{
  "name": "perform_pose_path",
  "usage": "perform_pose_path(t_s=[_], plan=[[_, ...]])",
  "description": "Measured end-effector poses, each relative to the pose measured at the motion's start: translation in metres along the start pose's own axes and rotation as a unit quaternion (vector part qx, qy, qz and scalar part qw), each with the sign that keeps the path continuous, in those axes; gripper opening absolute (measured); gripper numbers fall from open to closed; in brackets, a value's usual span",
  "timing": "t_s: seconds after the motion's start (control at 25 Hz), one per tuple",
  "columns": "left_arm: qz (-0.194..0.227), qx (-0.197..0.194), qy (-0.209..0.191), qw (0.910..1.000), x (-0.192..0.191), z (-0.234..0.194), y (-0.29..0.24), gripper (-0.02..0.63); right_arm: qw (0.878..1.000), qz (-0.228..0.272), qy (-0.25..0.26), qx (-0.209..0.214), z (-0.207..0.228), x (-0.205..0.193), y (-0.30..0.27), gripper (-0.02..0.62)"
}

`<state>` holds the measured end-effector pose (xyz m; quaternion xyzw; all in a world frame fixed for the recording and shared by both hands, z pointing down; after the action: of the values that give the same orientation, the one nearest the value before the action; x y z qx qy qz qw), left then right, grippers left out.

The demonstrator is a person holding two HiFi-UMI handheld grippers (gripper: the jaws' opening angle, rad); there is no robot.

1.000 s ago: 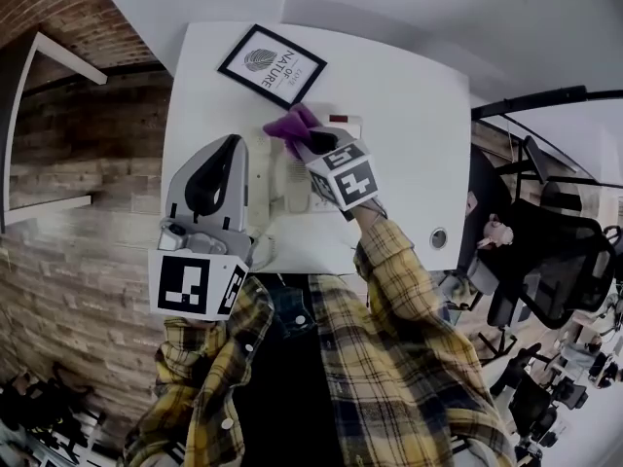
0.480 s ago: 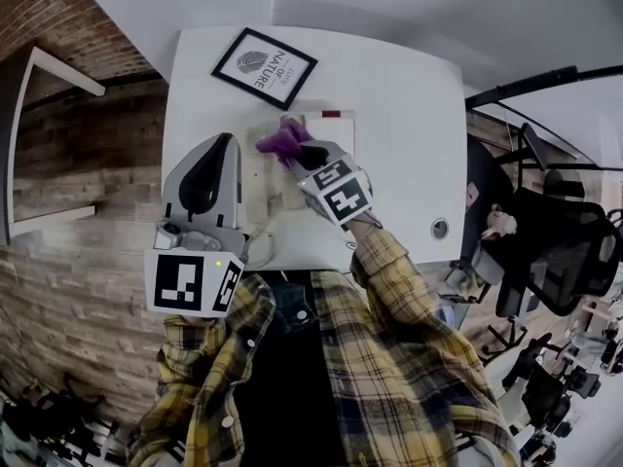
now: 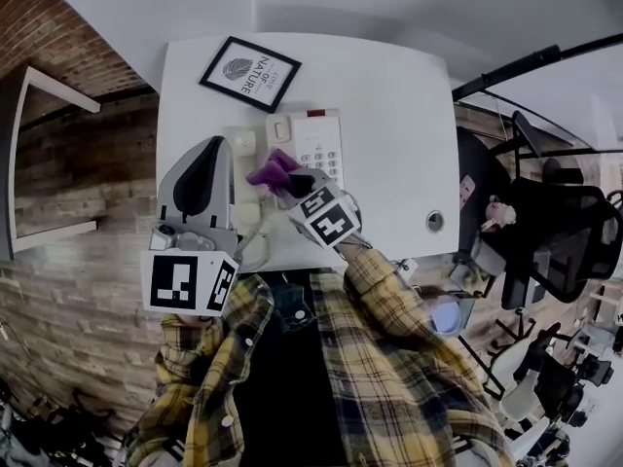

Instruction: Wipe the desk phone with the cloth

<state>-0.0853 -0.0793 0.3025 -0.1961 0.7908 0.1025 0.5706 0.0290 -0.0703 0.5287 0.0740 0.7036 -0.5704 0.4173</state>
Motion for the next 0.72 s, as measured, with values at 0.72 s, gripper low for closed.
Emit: perform_pose_path(t_s=[0.72], plan=[[-0.011,-0.03,-0.005,0.9995,-0.002,0.021,-0.001,0.015,0.999,-0.014,-0.029,0.036,-0.035,-0.034,0.005,0.063]])
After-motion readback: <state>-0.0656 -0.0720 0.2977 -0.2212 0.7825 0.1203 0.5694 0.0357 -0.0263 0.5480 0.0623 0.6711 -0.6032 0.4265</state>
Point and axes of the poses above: the fingertips, and each gripper's own axes: y backward along the fingers, z to its right, x out of its top, the point moved 4 cm from there along y, backward along the fingers, and after that the axes turned 13 degrees about y, right-handed, at the moved point
